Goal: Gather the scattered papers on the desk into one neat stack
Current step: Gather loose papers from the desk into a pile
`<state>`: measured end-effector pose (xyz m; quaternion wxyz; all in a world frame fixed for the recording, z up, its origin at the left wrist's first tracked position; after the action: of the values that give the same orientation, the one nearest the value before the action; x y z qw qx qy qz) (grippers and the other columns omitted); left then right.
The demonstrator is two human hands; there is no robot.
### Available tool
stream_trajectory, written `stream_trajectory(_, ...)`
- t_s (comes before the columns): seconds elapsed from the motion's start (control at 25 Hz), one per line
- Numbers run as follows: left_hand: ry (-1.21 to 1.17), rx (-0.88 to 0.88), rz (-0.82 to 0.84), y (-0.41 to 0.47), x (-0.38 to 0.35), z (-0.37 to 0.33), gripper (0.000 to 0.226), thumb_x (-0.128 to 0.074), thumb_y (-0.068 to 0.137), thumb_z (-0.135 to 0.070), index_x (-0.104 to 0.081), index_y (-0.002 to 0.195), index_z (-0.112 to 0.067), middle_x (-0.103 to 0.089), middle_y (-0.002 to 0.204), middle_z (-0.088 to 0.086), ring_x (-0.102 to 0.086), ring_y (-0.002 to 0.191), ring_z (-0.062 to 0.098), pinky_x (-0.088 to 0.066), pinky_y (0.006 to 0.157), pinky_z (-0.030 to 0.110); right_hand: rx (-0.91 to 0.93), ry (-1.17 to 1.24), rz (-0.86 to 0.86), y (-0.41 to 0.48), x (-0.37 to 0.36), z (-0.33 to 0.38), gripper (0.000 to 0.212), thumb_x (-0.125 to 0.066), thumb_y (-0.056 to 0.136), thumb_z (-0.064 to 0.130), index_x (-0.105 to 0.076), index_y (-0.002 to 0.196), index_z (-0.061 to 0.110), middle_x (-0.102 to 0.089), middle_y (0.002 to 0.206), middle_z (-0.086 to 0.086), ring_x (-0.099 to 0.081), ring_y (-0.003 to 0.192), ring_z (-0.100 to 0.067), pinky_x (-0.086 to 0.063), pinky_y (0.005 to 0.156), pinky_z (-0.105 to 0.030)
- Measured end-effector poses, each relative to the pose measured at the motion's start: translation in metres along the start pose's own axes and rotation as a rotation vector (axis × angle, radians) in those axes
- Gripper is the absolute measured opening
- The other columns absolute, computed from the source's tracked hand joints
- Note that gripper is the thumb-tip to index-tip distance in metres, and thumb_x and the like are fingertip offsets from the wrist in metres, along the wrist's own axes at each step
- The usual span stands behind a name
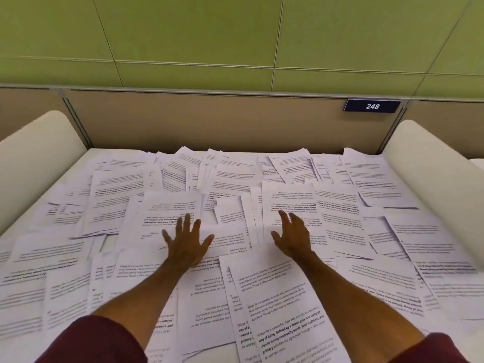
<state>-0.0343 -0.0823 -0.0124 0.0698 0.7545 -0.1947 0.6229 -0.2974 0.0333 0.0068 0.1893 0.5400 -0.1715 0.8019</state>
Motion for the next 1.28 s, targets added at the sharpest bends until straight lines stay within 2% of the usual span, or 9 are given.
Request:
stream_trajectory(0.2, 0.015, 0.257, 0.075, 0.009, -0.018, 0.086, 0.080, -0.029, 0.086, -0.075, -0.021, 0.151, -0.030, 0.005, 0.163, 0.006, 0.007, 0.149, 0.033, 0.002, 0.111, 0.068, -0.252, -0.001, 0.015, 0.015, 0.023, -0.080, 0.077, -0.061, 0.089, 0.047, -0.026, 0.152, 0.018, -0.024, 0.159, -0.017, -0.021, 0.146, -0.037, -0.028, 0.116, -0.052)
stream_trajectory(0.36, -0.071, 0.472, 0.133, 0.006, -0.032, 0.137, 0.089, -0.037, 0.073, -0.085, -0.018, 0.147, -0.040, 0.009, 0.162, 0.005, 0.016, 0.146, 0.039, 0.007, 0.108, 0.072, -0.437, 0.043, 0.142, 0.013, 0.015, -0.128, 0.099, -0.070, 0.079, 0.058, -0.016, 0.154, 0.024, -0.012, 0.161, -0.020, -0.010, 0.147, -0.047, -0.015, 0.119, -0.056)
stream_trajectory(0.48, -0.115, 0.485, 0.207, 0.004, -0.053, 0.122, 0.098, -0.033, 0.073, -0.086, 0.000, 0.151, -0.036, 0.017, 0.161, 0.007, 0.018, 0.145, 0.040, 0.007, 0.107, 0.072, -0.433, 0.079, 0.197, 0.013, -0.001, -0.119, 0.098, -0.076, 0.073, 0.057, -0.024, 0.150, 0.026, -0.022, 0.154, -0.019, -0.018, 0.142, -0.048, -0.024, 0.116, -0.057)
stream_trajectory(0.6, -0.143, 0.459, 0.180, 0.009, -0.061, 0.085, 0.090, -0.026, 0.083, -0.078, 0.006, 0.153, -0.030, 0.019, 0.160, 0.011, 0.017, 0.146, 0.040, 0.005, 0.111, 0.069, -0.394, -0.018, 0.220, 0.016, -0.017, -0.095, 0.092, -0.071, 0.073, 0.063, -0.028, 0.147, 0.030, -0.026, 0.150, -0.017, -0.023, 0.139, -0.047, -0.028, 0.113, -0.055)
stream_trajectory(0.76, -0.172, 0.393, 0.061, 0.022, -0.039, 0.069, 0.081, -0.035, 0.088, -0.070, -0.011, 0.153, -0.027, 0.003, 0.161, 0.012, -0.002, 0.147, 0.036, -0.009, 0.113, 0.062, -0.326, -0.038, 0.150, 0.024, -0.005, -0.087, 0.085, -0.065, 0.078, 0.065, -0.032, 0.147, 0.027, -0.034, 0.148, -0.017, -0.030, 0.137, -0.042, -0.032, 0.110, -0.053)
stream_trajectory(0.88, -0.192, 0.481, -0.043, 0.024, -0.018, 0.110, 0.089, -0.048, 0.082, -0.072, -0.024, 0.150, -0.019, -0.011, 0.159, 0.016, -0.011, 0.146, 0.036, -0.015, 0.114, 0.060, -0.461, -0.020, 0.056, 0.019, 0.019, -0.127, 0.096, -0.069, 0.076, 0.062, -0.026, 0.149, 0.016, -0.028, 0.154, -0.022, -0.026, 0.140, -0.044, -0.030, 0.113, -0.057)
stream_trajectory(0.96, -0.201, 0.557, -0.010, 0.021, -0.017, 0.134, 0.098, -0.058, 0.073, -0.073, -0.029, 0.147, -0.016, -0.022, 0.155, 0.019, -0.019, 0.143, 0.038, -0.017, 0.113, 0.060, -0.601, 0.033, 0.096, 0.010, 0.021, -0.151, 0.111, -0.074, 0.071, 0.063, -0.017, 0.152, 0.013, -0.017, 0.157, -0.026, -0.017, 0.144, -0.046, -0.020, 0.116, -0.058)
stream_trajectory(1.04, -0.098, 0.551, 0.022, 0.022, -0.017, 0.135, 0.099, -0.062, 0.068, -0.076, -0.035, 0.142, -0.015, -0.034, 0.148, 0.019, -0.029, 0.138, 0.039, -0.023, 0.110, 0.058, -0.621, 0.036, 0.126, 0.010, 0.018, -0.149, 0.117, -0.076, 0.070, 0.062, -0.011, 0.153, 0.012, -0.014, 0.158, -0.027, -0.013, 0.146, -0.047, -0.016, 0.117, -0.058)
stream_trajectory(1.28, -0.028, 0.546, 0.005, 0.036, -0.007, 0.122, 0.112, -0.070, 0.056, -0.077, -0.035, 0.138, -0.010, -0.041, 0.140, 0.022, -0.038, 0.131, 0.039, -0.030, 0.105, 0.056, -0.584, 0.107, 0.018, 0.017, 0.019, -0.128, 0.115, -0.083, 0.068, 0.050, -0.015, 0.149, 0.005, -0.026, 0.153, -0.025, -0.025, 0.142, -0.043, -0.026, 0.115, -0.056)
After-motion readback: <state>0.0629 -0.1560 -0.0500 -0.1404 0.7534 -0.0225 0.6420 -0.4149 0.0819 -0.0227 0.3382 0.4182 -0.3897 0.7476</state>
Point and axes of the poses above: each hand's wrist, its own y-axis towards the middle knuckle, its own x-axis out of the back of the hand, z = x × y, the point moved 9 cm from there along y, towards the middle knuckle
